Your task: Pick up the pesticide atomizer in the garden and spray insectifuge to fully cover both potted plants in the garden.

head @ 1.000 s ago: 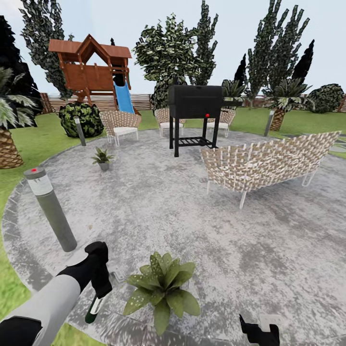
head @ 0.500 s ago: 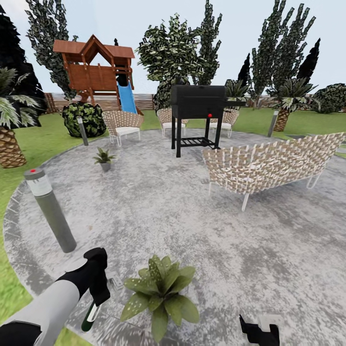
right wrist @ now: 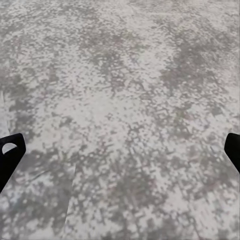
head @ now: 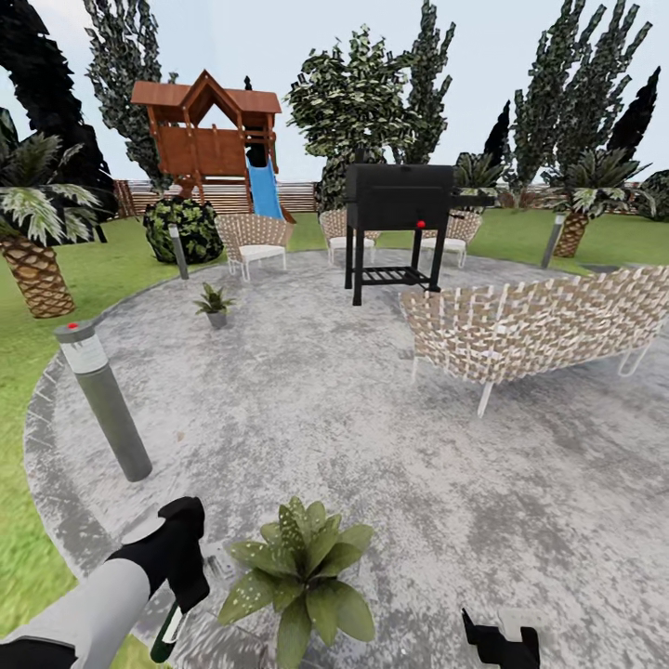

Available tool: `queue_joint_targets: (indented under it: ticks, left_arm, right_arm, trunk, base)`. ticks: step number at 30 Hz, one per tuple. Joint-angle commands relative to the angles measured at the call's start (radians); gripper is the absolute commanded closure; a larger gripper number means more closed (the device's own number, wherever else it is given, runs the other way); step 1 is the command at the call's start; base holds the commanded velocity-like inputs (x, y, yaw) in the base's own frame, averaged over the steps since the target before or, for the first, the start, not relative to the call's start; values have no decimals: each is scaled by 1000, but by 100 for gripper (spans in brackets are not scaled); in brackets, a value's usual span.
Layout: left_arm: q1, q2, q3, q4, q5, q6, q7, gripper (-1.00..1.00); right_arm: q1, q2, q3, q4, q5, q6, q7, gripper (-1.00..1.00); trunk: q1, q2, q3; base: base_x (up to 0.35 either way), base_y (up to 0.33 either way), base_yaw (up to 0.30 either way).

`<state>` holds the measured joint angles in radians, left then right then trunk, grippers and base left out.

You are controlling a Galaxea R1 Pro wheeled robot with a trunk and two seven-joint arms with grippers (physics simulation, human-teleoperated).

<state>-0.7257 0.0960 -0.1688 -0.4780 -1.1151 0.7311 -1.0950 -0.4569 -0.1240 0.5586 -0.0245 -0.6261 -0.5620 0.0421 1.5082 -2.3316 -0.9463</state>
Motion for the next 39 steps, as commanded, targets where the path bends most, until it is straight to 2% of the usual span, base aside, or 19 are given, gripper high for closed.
queue_joint_targets:
  ticks: [1, 4, 5, 6, 8, 12, 20, 23, 26, 30, 39]
  left_arm:
    - [5, 3, -4, -1, 11, 7, 4, 100]
    - [29, 3, 2, -2, 18, 7, 43, 100]
    - [33, 3, 19, -2, 19, 7, 55, 100]
    - [37, 3, 63, -2, 20, 6, 66, 100]
    - [38, 1, 112, -4, 20, 5, 92, 100]
    - [38, 1, 146, -7, 20, 6, 150, 100]
    - [37, -9, 171, -16, 23, 4, 146, 100]
    - [37, -5, 208, -15, 23, 1, 146, 100]
    - [37, -9, 220, -7, 23, 1, 145, 100]
    - [37, -9, 221, -5, 23, 0, 146, 100]
    - [37, -9, 220, -11, 22, -1, 147, 100]
  right_arm:
    - [0, 0, 6, 0, -10, -2, 5, -100]
    - [0, -1, 6, 0, -10, -2, 5, -100]
    - [0, -2, 6, 0, -10, -2, 5, -100]
    - [0, -4, 6, 0, -10, -2, 5, -100]
    - [0, -5, 6, 0, -10, -2, 5, -100]
    - [0, -5, 6, 0, -10, -2, 5, -100]
    - [0, -5, 6, 0, -11, -2, 5, -100]
    - [0, -4, 6, 0, -12, -2, 5, -100]
    - [0, -3, 6, 0, -12, -2, 5, -100]
    - [0, -3, 6, 0, -12, -2, 5, -100]
    - [0, -3, 6, 0, -11, -2, 5, -100]
  trunk:
    - [0, 0, -1]
    - [0, 0, -1]
    - [0, 0, -1]
    - [0, 0, -1]
    - [0, 0, -1]
    - [0, 0, -1]
    - [0, 0, -1]
    - [0, 0, -1]
    - [0, 0, -1]
    - [0, 0, -1]
    - [0, 0, -1]
  base:
    - [0, -21, 62]
    - [0, -7, 19]
    - [0, -2, 5]
    - [0, -1, 2]
    - [0, 0, 0]
    - [0, 0, 0]
    - [0, 0, 1]
    - [0, 0, 174]
    - [0, 0, 262]
    - [15, -62, 216]
    - [18, -255, 13]
